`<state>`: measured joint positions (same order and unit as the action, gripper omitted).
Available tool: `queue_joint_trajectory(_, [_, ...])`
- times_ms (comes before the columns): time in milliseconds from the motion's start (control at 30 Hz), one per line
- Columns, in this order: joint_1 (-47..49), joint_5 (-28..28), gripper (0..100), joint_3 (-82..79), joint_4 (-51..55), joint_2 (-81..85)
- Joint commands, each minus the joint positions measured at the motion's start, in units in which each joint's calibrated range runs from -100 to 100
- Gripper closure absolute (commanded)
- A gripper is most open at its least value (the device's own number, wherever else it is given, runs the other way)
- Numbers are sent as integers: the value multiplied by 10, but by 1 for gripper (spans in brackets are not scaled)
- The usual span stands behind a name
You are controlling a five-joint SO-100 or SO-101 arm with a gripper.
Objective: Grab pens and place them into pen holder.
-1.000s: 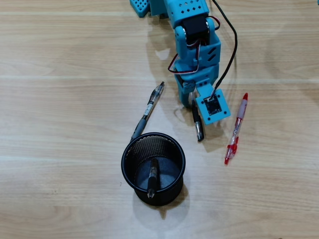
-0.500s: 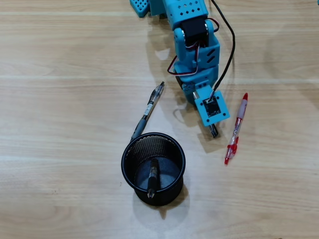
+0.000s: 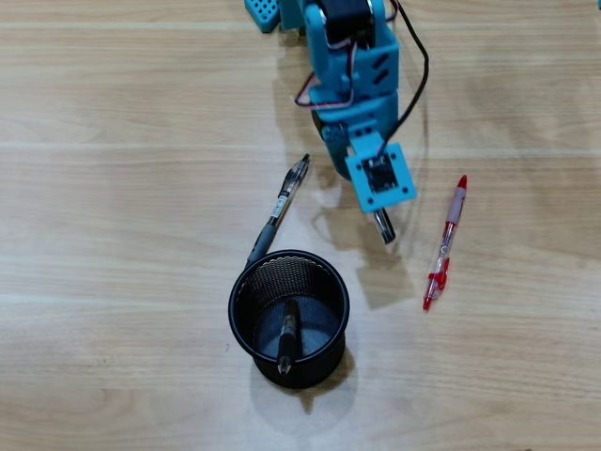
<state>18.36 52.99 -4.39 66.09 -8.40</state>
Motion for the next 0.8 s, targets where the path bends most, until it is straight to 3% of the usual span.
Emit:
queue_joint_trajectory(0, [-20, -2, 98, 16, 82, 130])
queue_joint_trajectory(233, [-32, -2, 98, 16, 180, 273])
queue_joint_trajectory(533, [-46, -3, 98, 15, 176, 299])
queue_joint_trajectory(767, [-43, -28, 98, 12, 8, 294])
